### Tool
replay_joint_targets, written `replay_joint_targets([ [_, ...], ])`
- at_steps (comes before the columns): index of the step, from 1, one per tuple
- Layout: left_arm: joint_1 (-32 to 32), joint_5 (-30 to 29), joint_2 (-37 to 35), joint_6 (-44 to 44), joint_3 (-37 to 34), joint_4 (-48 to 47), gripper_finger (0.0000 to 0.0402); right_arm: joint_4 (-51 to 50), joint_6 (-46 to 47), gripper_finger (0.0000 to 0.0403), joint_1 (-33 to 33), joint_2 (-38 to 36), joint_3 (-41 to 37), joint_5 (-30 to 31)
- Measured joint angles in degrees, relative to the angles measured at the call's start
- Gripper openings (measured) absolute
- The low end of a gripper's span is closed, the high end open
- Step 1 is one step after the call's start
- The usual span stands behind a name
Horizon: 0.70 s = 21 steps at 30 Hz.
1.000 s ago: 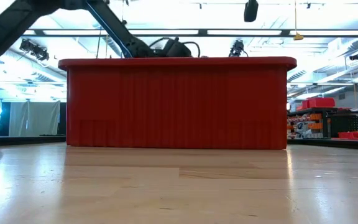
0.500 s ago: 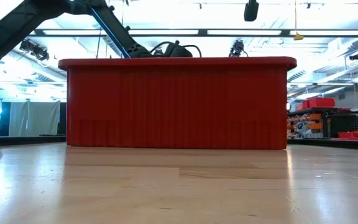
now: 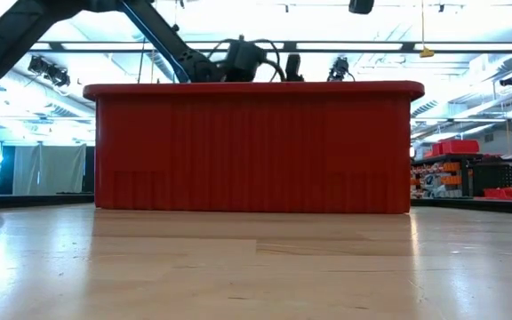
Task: Pick and place slides into bin
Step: Put the top black slide into the red bin
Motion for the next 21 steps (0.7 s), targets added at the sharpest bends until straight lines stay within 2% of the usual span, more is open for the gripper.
replay_joint_targets([
  [9, 1.62, -1.49, -3.55, -0.53, -0.03, 0.10, 0.0248, 0.33, -2.52, 0.0116, 3.20, -1.60, 0.00, -0.02],
  [13, 1.25, -5.46, -3.37, 0.26, -0.05, -10.72, 0.0246, 0.58, -3.50, 0.0116, 2.96, -2.22, 0.01, 0.06],
  [17, 0.57, -6.96, -3.29, 5.99, -0.09, -22.00, 0.0243, 0.64, -4.78, 0.0116, 2.21, -2.47, 0.01, 0.07],
  [21, 0.51, -8.19, -3.24, 6.82, -0.11, -21.31, 0.0243, 0.85, -6.48, 0.0116, 0.89, -2.47, 0.01, 0.00],
])
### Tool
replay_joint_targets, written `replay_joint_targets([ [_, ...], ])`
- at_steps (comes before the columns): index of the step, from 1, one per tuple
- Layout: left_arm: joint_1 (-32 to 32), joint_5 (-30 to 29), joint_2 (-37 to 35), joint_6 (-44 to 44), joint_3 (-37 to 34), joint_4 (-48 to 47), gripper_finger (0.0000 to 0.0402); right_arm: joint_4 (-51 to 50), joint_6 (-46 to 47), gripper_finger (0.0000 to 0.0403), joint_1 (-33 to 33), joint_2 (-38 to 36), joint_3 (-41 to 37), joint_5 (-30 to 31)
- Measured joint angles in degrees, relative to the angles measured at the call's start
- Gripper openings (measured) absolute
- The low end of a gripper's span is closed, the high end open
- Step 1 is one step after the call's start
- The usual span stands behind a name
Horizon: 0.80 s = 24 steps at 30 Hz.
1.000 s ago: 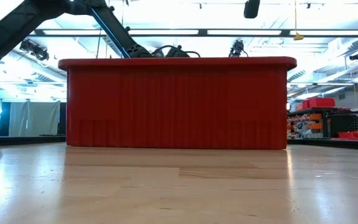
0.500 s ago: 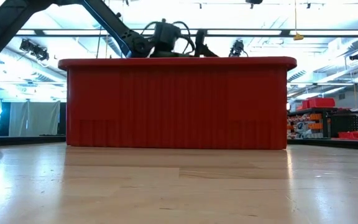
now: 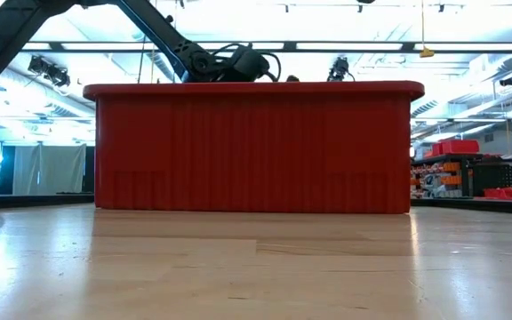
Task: Pick and place slides into bin
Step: Put the top black slide into the red bin, then put the black slide into the red bin
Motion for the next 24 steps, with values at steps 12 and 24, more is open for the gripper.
replay_joint_targets([
  [12, -0.80, 1.37, 0.22, 2.51, -0.11, -3.89, 0.0243, 0.23, 4.44, 0.0116, -6.23, 0.00, 0.00, 0.19],
  [24, -0.98, 6.18, 2.14, 1.40, 3.41, 6.85, 0.0225, 0.62, 4.53, 0.0116, -5.76, -0.07, 0.00, 0.02],
])
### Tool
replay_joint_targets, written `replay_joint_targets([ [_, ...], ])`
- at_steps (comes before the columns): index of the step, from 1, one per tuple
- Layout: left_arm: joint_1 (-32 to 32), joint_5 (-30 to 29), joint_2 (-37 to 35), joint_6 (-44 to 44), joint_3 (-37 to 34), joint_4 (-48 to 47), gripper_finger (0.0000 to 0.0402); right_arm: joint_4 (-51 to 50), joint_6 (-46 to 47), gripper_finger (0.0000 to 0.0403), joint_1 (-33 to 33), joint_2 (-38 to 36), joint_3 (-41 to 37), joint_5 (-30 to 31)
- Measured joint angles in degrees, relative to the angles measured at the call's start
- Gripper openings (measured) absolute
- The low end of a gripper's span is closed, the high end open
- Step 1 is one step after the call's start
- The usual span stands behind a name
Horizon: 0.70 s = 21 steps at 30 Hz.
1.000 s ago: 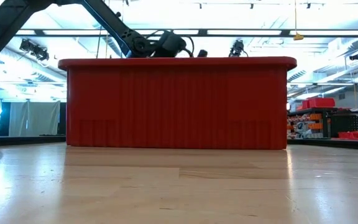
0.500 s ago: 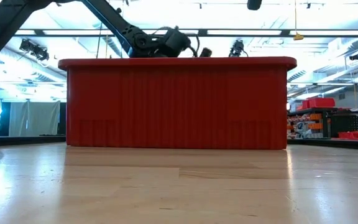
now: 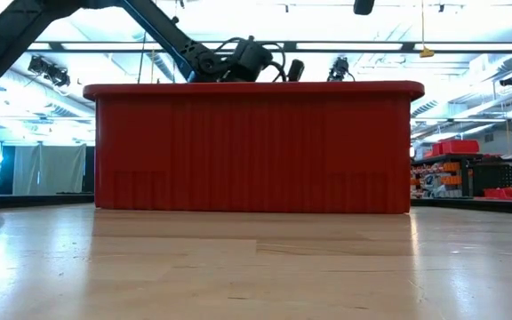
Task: Pick and place slides into bin
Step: Put the black slide into the red bin
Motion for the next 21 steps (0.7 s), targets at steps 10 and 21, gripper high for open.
replay_joint_targets([
  [10, 0.57, 6.55, -8.63, -5.71, 0.02, 14.27, 0.0199, 1.21, 2.89, 0.0116, 12.46, 0.06, 0.00, -9.18],
  [21, -2.87, -0.22, -25.24, -11.63, 0.20, 28.58, 0.0199, -8.72, 9.74, 0.0116, 37.47, 10.70, 0.00, 19.18],
])
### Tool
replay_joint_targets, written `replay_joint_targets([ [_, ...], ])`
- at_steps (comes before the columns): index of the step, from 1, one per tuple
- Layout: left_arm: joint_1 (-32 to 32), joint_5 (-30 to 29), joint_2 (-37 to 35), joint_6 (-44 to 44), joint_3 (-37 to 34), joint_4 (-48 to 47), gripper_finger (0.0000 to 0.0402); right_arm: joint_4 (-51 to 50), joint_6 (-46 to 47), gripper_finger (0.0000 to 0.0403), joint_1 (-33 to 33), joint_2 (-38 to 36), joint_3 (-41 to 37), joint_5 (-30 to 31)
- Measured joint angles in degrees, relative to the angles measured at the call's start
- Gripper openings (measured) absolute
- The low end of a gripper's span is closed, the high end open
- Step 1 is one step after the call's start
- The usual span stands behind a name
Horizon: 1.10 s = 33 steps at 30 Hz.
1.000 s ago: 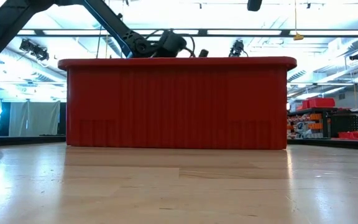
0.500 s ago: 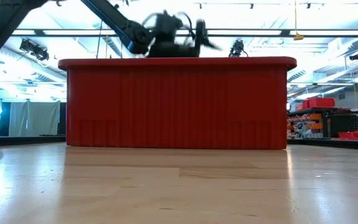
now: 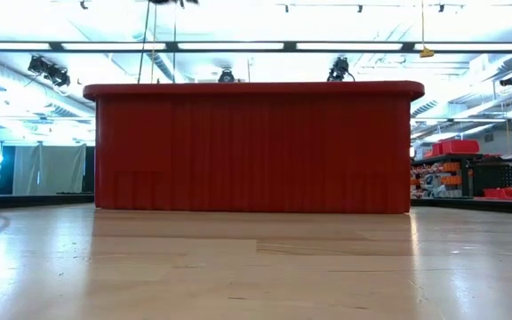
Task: Pick and place slides into bin
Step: Put the black slide into the red bin
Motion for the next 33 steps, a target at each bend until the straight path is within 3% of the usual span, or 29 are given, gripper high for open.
replay_joint_targets([
  [4, -0.09, -3.02, -4.26, -0.07, 2.88, -0.58, 0.0207, 5.89, 7.83, 0.0116, -0.85, 9.99, 0.00, 0.16],
  [8, -0.57, -3.26, -4.97, 0.31, 9.64, -3.45, 0.0206, 18.12, 12.98, 0.0116, -3.47, 21.25, 0.35, -4.76],
  [14, -0.37, -3.14, -4.95, 8.81, 21.55, -20.58, 0.0202, 19.07, 14.22, 0.0121, -6.53, 36.95, 11.50, -8.42],
  [18, -0.33, -3.20, -4.95, 13.02, 28.27, -33.35, 0.0203, 15.51, 12.82, 0.0135, -7.72, 45.99, 24.13, -15.33],
  [21, -0.35, -3.09, -4.94, 14.83, 31.57, -39.71, 0.0203, 7.03, 9.06, 0.0154, -8.83, 51.16, 34.67, -19.28],
  [26, -0.33, -3.07, -4.90, 13.94, 33.83, -41.13, 0.0195, -11.31, 4.85, 0.0195, -11.68, 59.10, 49.84, -20.24],
  [33, -0.33, 0.46, -4.90, 13.41, 34.70, -41.57, 0.0195, -13.31, 7.39, 0.0236, -14.27, 68.97, 62.64, -21.54],
])
